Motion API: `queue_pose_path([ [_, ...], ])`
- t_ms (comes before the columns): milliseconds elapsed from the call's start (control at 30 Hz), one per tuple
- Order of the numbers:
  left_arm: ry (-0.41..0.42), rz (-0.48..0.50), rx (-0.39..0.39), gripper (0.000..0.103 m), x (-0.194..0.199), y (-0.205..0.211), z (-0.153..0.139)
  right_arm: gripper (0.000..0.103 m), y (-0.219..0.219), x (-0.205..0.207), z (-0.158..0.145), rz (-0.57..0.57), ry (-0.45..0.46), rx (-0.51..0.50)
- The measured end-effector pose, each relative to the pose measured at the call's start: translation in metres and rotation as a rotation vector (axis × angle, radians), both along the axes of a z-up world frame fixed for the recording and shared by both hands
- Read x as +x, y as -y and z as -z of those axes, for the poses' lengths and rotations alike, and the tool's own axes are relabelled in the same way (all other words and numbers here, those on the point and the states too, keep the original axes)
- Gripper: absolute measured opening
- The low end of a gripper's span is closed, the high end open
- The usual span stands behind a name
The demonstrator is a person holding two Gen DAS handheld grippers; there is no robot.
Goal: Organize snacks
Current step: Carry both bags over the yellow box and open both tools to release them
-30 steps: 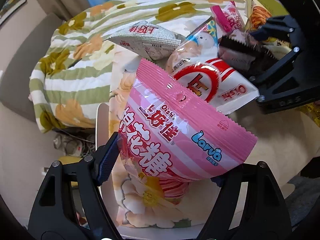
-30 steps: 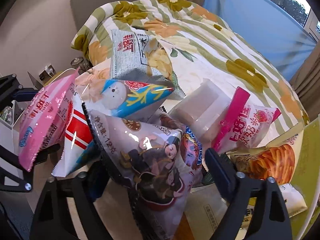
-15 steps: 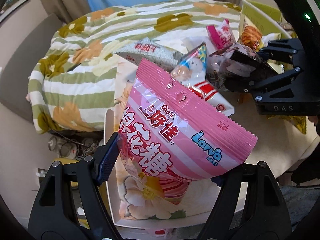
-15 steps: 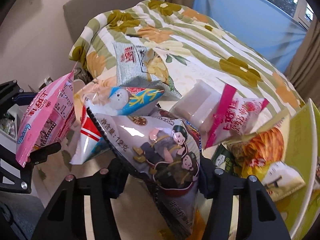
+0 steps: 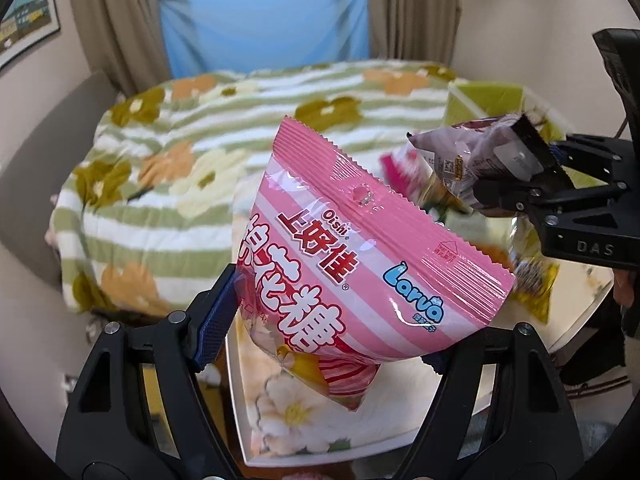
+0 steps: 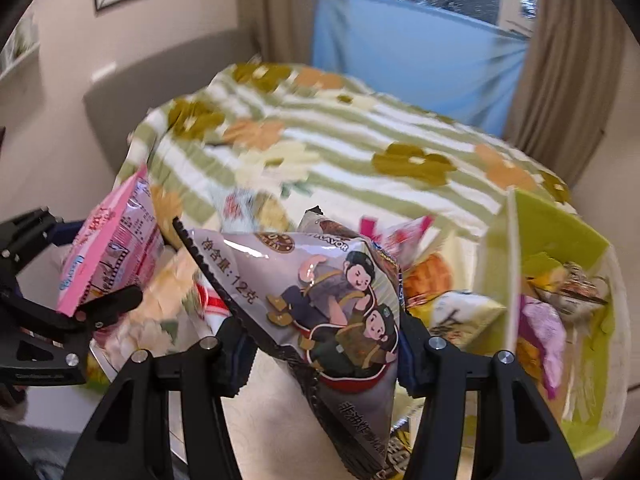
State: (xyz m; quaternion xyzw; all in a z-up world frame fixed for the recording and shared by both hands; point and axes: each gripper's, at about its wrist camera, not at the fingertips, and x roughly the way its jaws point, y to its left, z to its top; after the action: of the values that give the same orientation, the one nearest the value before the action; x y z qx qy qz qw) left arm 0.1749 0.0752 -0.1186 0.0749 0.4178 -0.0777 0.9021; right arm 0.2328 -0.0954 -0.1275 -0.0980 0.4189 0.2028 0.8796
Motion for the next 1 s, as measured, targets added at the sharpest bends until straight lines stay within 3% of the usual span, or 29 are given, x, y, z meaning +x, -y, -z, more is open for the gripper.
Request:
queue_pose_path([
  [267,0.090,0.095,-0.023,0.074,0.016,0.056,-0.044,0.053,0.048,-0.010,-0.051,0.106,0.073,0.023],
  [533,0.103,0.192,-0.085,0.074,0.037,0.169,-0.065,0.053,0.141,-0.012,-0.064,0.220,0.085,0.017],
  [833,0.012,0.234,-0.136,0.074,0.076,0.301,-0.041,0.052,0.250,0.000,-0.055,0.270,0.035,0.036],
  [1000,-0.050,0.191,-0.120,0.077,0.092,0.343,-0.015,0.053,0.292,0.006,-0.047,0.272,0.002,0.066],
])
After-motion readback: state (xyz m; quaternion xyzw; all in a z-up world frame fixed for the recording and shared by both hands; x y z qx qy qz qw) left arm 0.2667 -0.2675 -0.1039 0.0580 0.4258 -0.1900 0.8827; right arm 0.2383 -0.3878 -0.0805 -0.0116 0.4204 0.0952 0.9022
